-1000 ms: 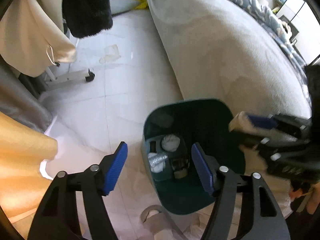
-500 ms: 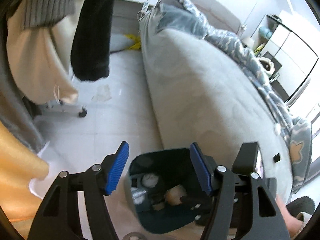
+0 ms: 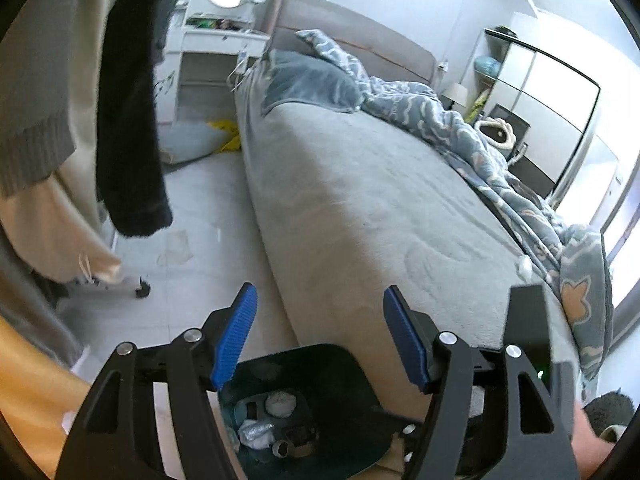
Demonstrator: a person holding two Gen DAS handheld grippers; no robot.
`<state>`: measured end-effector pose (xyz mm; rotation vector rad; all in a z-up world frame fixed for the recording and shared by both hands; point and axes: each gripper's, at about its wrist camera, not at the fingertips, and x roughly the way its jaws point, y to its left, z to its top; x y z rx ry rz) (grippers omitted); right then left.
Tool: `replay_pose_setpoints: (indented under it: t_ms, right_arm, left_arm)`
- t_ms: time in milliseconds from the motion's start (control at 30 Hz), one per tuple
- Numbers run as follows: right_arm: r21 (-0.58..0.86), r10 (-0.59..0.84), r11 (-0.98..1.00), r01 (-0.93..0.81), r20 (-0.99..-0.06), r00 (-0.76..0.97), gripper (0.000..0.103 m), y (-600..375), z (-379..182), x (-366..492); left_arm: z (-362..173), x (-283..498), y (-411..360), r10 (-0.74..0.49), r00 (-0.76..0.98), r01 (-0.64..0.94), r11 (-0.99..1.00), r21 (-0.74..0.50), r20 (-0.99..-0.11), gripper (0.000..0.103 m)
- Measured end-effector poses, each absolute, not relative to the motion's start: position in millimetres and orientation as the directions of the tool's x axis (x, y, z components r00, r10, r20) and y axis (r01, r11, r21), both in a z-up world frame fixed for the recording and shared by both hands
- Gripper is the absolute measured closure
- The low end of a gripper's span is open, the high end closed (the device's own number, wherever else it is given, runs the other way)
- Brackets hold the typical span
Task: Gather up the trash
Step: 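Move both open tools back toward the small black piece on the bed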
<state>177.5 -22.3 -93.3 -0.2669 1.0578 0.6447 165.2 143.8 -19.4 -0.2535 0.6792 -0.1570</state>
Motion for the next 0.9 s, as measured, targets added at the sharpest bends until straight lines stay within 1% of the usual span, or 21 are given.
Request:
replay_pose_setpoints:
  t_ms: [100, 333, 467, 667, 800, 900]
  right_arm:
    - [0.079, 0.353, 0.817, -0.571, -0.852, 0.386, 0.031, -44, -79, 184]
    - [0.048, 0.312, 0.877, -0.478, -0.813, 0.491, 0.029, -97, -53, 196]
    - [0.009, 0.269, 0.902, -0.431, -0.793, 0.546, 0.024, -130, -39, 203]
    - [-0.001, 0.236, 0.929, -0.37, -0.768, 0.595, 0.022, -181, -28, 215]
    - [0.006, 0.219, 0.944, -0.329, -0.756, 0.617, 0.021, -208, -19, 218]
    - [0.008, 0.207, 0.953, -0.302, -0.745, 0.634, 0.02, -227, -14, 220]
  left_arm:
    - [-17, 168, 129, -0.236, 0.769, 0.088, 0.96, -0.267, -0.594, 0.031]
    - [-12, 175, 94, -0.29, 0.76, 0.146, 0.948, -0.281, -0.582, 0.031]
    - [-8, 177, 76, -0.312, 0.751, 0.165, 0.942, -0.291, -0.582, 0.031]
    - [-11, 178, 44, -0.308, 0.725, 0.179, 0.948, -0.264, -0.617, 0.029]
    - [-17, 178, 20, -0.329, 0.685, 0.189, 0.942, -0.277, -0.651, 0.029]
    - [-17, 177, 4, -0.343, 0.67, 0.205, 0.938, -0.279, -0.659, 0.029]
